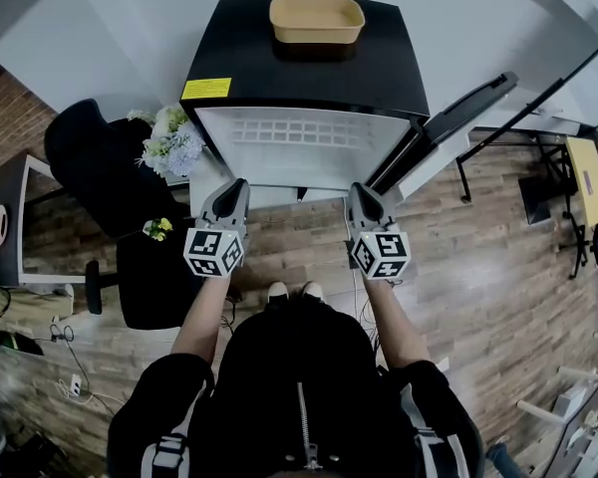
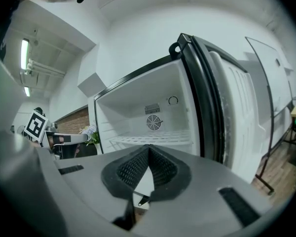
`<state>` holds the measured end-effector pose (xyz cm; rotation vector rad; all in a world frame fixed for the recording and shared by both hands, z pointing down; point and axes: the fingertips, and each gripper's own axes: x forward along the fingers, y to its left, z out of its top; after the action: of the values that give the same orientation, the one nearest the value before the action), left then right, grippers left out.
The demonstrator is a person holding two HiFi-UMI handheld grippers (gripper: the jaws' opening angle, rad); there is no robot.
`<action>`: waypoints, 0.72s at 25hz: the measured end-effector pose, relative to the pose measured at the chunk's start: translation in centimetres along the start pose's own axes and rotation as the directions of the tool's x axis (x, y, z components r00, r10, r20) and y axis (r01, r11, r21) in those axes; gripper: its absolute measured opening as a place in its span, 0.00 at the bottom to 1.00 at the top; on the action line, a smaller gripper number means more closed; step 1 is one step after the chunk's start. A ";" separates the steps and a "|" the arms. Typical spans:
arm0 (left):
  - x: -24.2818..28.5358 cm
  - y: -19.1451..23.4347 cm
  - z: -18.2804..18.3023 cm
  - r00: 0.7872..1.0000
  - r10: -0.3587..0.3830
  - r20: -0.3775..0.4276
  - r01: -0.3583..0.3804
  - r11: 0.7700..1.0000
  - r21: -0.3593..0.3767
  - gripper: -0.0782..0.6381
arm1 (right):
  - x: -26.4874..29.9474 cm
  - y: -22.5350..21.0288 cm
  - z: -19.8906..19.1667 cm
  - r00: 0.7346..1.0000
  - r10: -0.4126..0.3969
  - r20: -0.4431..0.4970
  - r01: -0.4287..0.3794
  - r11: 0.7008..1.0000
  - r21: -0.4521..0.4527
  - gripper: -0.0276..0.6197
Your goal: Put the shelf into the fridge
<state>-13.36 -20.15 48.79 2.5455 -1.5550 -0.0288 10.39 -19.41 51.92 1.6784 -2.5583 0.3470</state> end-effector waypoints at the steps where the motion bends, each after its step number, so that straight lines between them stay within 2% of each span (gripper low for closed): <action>1: 0.0 -0.1 -0.1 1.000 0.000 -0.002 0.000 1.000 0.007 0.16 | -0.1 0.0 0.0 1.000 -0.003 0.001 0.003 1.000 0.001 0.05; 18: -0.4 -0.8 -0.5 1.000 -0.001 0.007 0.001 1.000 -0.024 0.16 | -0.8 0.0 0.0 1.000 0.003 0.018 -0.004 1.000 0.022 0.05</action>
<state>-12.77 -19.38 49.14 2.5302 -1.5469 -0.0562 10.70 -18.67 51.82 1.6924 -2.5800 0.3626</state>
